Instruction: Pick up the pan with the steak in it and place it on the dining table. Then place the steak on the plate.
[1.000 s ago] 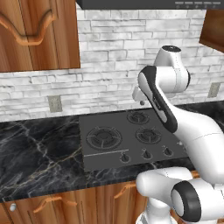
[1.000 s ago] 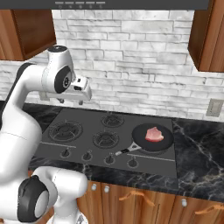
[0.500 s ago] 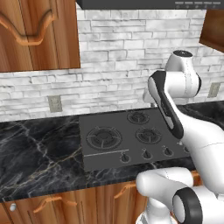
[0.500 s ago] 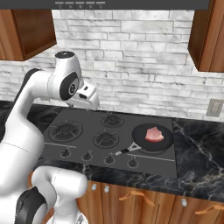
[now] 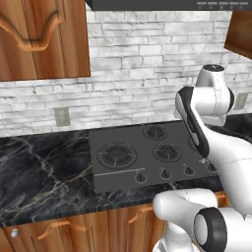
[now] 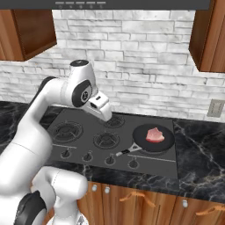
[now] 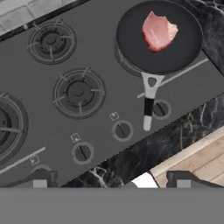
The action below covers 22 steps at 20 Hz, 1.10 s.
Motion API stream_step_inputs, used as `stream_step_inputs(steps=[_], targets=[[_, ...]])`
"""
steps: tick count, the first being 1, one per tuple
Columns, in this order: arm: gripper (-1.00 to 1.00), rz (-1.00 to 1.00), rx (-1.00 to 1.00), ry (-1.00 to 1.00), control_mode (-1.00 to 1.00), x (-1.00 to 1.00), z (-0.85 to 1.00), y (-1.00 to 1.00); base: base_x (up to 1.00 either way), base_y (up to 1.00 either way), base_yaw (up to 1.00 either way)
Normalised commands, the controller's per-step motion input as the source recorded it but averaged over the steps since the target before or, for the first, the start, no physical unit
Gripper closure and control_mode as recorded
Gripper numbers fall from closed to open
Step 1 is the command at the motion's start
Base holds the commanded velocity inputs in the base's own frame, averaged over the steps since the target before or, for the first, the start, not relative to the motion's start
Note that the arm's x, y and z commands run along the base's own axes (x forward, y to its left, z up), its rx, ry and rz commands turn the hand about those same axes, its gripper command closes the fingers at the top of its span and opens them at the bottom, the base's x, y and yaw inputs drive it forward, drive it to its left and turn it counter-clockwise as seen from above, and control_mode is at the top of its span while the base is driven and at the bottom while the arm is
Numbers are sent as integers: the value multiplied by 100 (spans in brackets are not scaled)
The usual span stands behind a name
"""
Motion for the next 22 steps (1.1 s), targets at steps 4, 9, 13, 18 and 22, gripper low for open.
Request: stream_step_inputs(steps=[4, 9, 13, 18, 22], targets=[[-100, -16, 0, 3, -100, 16, -31, -66, 0, 0, 0], [-100, -4, 0, 2, -100, 20, -34, -49, 0, 0, 0], [-100, 0, -1, 2, -100, 14, -45, -39, 0, 0, 0], [-100, 0, -6, 5, -100, 10, -60, -29, 0, 0, 0], [-100, 0, -5, 7, -100, 16, -58, -17, 0, 0, 0]])
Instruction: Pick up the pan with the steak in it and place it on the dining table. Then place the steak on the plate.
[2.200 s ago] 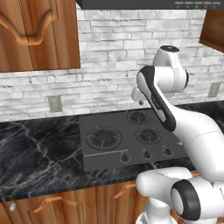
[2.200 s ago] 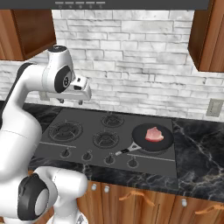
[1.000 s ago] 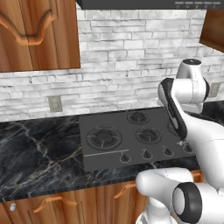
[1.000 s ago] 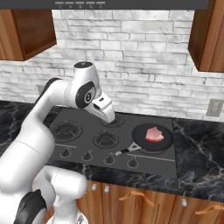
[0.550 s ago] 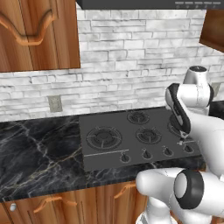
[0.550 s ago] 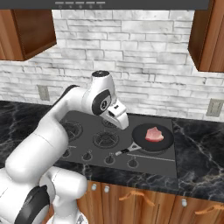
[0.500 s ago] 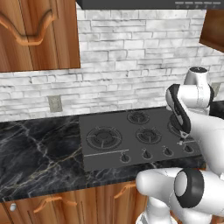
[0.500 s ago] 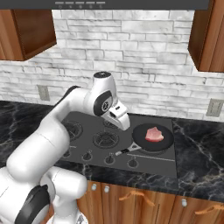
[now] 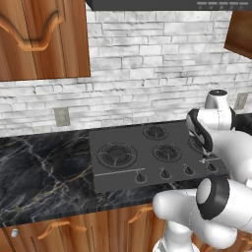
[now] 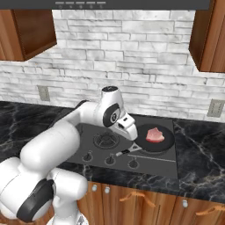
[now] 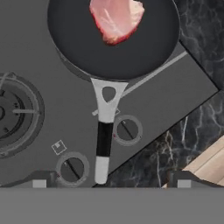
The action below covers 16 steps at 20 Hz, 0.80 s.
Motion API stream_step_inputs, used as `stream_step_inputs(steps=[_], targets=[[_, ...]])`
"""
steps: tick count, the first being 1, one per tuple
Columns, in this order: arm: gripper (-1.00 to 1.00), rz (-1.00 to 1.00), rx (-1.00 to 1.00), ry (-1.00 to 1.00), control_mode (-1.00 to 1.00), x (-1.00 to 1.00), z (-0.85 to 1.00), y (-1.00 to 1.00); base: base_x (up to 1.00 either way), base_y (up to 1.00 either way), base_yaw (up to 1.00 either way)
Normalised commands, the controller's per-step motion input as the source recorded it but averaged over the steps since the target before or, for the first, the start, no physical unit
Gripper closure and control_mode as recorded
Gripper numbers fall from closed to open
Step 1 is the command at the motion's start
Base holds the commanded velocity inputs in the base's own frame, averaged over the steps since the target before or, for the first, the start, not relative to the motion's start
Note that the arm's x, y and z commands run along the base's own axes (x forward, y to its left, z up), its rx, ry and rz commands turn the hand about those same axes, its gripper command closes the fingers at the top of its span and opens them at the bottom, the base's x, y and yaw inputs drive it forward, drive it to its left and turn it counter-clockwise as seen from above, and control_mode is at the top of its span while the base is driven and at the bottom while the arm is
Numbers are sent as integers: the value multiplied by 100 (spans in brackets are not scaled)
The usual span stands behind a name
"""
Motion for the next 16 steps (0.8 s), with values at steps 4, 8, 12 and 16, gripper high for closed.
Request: stream_step_inputs(steps=[4, 8, 12, 16], targets=[[-100, 0, -1, 3, -100, 12, -58, -23, 0, 0, 0], [-100, 0, 0, 1, -100, 18, -54, -25, 0, 0, 0], [-100, 0, 0, 1, -100, 30, -45, -10, 0, 0, 0], [-100, 0, 1, 0, -100, 35, -43, -4, 0, 0, 0]])
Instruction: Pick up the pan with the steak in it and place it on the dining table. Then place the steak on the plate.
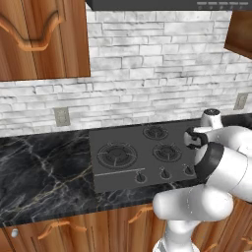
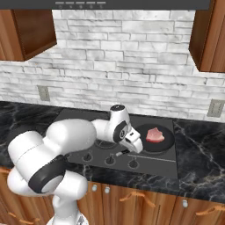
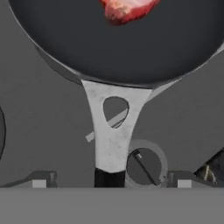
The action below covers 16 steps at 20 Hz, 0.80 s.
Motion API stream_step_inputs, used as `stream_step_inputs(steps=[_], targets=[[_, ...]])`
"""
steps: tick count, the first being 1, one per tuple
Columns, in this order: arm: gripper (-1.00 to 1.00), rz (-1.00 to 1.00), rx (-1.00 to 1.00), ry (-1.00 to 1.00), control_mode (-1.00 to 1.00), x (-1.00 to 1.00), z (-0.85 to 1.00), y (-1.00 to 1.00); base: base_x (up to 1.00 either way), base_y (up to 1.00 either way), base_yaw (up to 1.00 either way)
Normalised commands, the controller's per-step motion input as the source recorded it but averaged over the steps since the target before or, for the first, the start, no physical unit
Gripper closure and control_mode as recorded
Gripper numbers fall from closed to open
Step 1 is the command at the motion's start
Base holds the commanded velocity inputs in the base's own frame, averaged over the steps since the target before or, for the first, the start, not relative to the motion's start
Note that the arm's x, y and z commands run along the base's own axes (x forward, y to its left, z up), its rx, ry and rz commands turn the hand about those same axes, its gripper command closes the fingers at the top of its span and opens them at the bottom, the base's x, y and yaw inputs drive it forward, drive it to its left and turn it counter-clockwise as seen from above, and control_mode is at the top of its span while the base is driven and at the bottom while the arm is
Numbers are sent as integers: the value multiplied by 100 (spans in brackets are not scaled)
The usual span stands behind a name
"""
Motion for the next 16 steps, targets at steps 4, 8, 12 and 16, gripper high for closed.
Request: stream_step_inputs(steps=[4, 8, 12, 16], targets=[[-100, 0, 0, 1, -100, 28, -43, -10, 0, 0, 0], [-100, 0, 0, 1, -100, 18, -34, -12, 0, 0, 0], [100, 0, 0, 1, -100, 3, -3, -1, 0, 0, 0], [100, -6, 0, 0, -100, 6, 38, 2, 0, 0, 0]])
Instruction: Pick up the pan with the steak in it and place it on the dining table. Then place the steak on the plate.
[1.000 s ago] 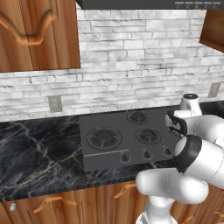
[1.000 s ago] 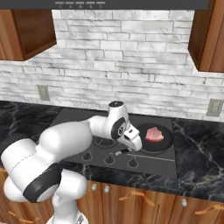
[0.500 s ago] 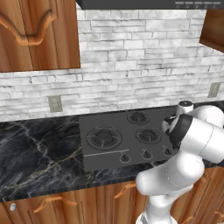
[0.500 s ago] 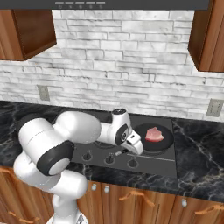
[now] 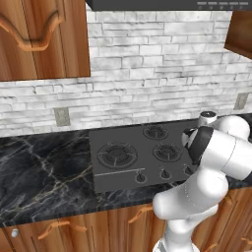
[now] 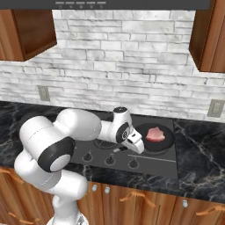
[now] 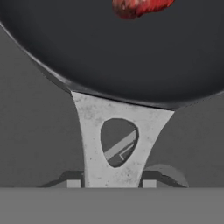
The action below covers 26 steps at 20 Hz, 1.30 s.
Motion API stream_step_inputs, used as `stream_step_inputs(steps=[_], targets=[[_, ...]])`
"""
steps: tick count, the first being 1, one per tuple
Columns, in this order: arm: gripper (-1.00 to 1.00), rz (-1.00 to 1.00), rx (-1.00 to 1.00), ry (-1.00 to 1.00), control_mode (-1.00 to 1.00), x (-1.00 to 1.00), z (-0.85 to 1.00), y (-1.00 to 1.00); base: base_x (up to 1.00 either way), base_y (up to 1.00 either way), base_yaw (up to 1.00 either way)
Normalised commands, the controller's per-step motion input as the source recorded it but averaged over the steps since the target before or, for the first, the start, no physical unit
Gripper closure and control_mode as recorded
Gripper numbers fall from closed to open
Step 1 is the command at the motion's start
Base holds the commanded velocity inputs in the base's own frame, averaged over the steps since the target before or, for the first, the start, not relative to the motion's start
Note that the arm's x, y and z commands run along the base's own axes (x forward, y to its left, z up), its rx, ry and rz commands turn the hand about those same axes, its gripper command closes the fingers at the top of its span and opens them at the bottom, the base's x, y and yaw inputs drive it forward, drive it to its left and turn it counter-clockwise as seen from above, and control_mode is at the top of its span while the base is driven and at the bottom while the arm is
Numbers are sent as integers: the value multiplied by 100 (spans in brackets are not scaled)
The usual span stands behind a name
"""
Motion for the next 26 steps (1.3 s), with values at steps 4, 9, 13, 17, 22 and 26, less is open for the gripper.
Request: stream_step_inputs(steps=[4, 9, 13, 17, 22, 26], targets=[[100, -2, 0, -2, -100, -6, 93, 13, 0, 0, 0], [100, 1, 0, -1, -100, -39, 88, 30, 0, 0, 0], [100, 10, -3, 0, -100, -53, 72, 50, 0, 0, 0], [100, 16, -7, 1, -100, -54, 56, 58, 0, 0, 0], [100, 23, -4, 4, -100, -53, 33, 50, 0, 0, 0], [100, 25, 1, 2, -100, -50, 17, 35, 0, 0, 0]])
